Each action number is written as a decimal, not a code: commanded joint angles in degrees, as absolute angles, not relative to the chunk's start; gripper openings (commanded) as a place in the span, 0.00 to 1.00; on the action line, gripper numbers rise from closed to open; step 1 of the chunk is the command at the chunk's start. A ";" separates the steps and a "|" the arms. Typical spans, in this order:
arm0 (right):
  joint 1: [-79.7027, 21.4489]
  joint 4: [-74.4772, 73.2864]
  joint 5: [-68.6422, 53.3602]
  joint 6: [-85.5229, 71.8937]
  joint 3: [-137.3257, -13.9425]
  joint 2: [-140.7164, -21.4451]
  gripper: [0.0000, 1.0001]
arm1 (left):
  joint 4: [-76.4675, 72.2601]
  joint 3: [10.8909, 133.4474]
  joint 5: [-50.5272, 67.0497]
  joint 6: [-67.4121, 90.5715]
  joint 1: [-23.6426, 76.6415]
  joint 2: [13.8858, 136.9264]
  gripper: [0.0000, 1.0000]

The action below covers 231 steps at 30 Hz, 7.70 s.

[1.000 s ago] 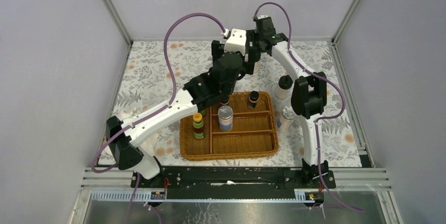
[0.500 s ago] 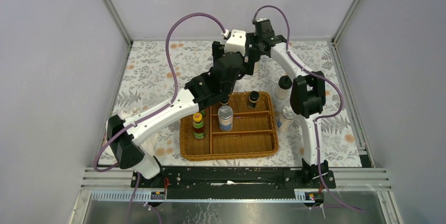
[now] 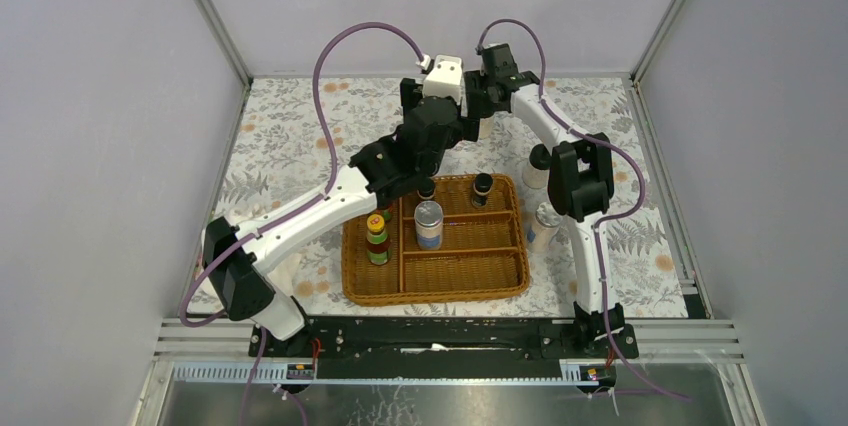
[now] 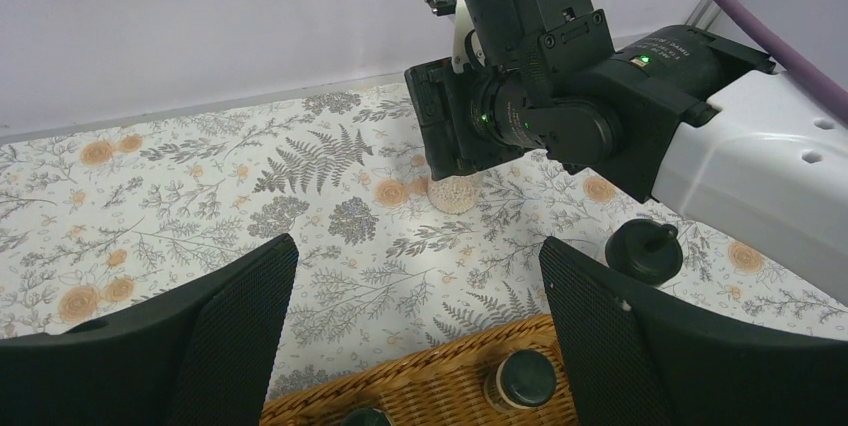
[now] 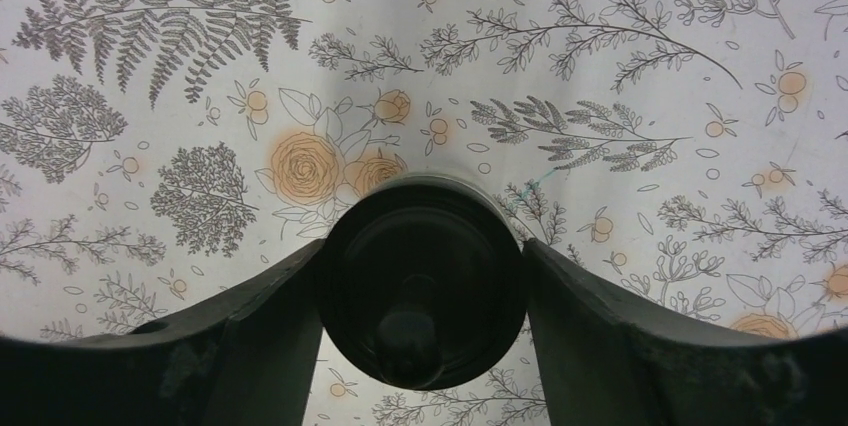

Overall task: Organize the condiment bottles
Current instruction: Pick up the bottle from the center of the board, then place the bottle in the storage box.

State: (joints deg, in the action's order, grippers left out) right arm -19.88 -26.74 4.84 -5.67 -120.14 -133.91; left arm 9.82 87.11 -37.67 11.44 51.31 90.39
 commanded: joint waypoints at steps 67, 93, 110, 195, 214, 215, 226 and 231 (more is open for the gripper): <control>-40.64 -28.59 19.85 -6.08 -90.82 -78.00 0.00 | 11.70 89.70 -30.81 11.91 36.70 77.32 0.91; -66.58 -39.39 25.57 -13.75 -71.17 -57.67 0.00 | 11.27 85.13 -25.04 8.70 33.75 73.30 0.93; -76.09 -36.35 23.76 -16.96 -64.29 -60.81 0.00 | 11.82 84.29 -25.29 8.43 33.74 72.73 0.93; -72.85 -13.80 14.76 -13.62 -56.63 -81.65 0.00 | 10.68 80.09 -24.34 8.70 33.54 71.30 0.93; -71.98 -12.66 13.60 -14.05 -54.55 -82.30 0.00 | 10.61 79.75 -24.30 9.05 33.46 71.53 0.93; -71.98 -12.54 13.63 -14.06 -54.43 -82.20 0.00 | 10.70 79.86 -24.30 9.05 33.44 71.49 0.93; -71.98 -12.86 13.32 -13.67 -54.38 -82.70 0.56 | 10.90 80.29 -24.61 9.14 33.49 71.89 0.93; -71.97 -13.31 13.39 -13.25 -54.82 -82.63 0.63 | 10.94 80.51 -24.60 9.23 33.46 72.06 0.93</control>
